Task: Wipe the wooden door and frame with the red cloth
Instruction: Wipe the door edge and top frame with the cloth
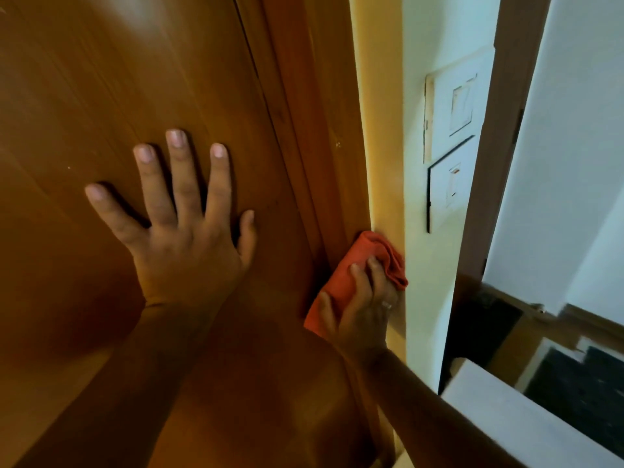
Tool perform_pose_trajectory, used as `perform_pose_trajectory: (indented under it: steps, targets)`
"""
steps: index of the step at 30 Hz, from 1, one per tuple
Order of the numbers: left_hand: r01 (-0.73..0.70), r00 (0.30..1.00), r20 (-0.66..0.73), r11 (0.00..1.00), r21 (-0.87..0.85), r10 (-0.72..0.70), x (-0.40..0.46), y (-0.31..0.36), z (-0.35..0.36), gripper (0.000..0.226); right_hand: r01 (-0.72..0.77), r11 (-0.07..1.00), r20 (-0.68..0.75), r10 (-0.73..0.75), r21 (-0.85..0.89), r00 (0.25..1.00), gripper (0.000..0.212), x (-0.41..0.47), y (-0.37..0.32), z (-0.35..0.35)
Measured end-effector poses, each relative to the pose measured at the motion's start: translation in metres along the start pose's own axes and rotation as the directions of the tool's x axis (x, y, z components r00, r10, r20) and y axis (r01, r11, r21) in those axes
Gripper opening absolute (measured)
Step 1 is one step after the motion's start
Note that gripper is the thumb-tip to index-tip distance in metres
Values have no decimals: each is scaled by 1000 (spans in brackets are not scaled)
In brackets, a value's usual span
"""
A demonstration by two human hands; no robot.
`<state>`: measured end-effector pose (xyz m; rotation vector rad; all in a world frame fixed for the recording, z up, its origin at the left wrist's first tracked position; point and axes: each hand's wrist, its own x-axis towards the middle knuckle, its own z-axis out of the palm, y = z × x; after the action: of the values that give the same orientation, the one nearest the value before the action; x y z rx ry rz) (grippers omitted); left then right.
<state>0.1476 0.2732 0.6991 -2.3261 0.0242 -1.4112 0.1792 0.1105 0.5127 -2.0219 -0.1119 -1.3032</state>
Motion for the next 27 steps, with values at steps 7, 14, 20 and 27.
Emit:
perform_pose_trajectory:
  steps: [7, 14, 20, 27]
  targets:
    - [-26, 998, -57, 997, 73, 30, -2, 0, 4, 76, 186, 959, -132, -217, -212, 967, 78, 133, -56, -11]
    - [-15, 999, -36, 993, 114, 19, -1, -1, 4, 76, 300, 838, 100, -286, -457, 953, 70, 102, -43, -37]
    - [-46, 996, 74, 995, 84, 40, 9, -1, -25, 78, 389, 864, 141, -363, -319, 921, 76, 156, -68, -45]
    - [18, 985, -170, 996, 85, -4, 155, -83, -99, 76, 463, 834, -79, -506, -300, 859, 64, 323, -154, -68]
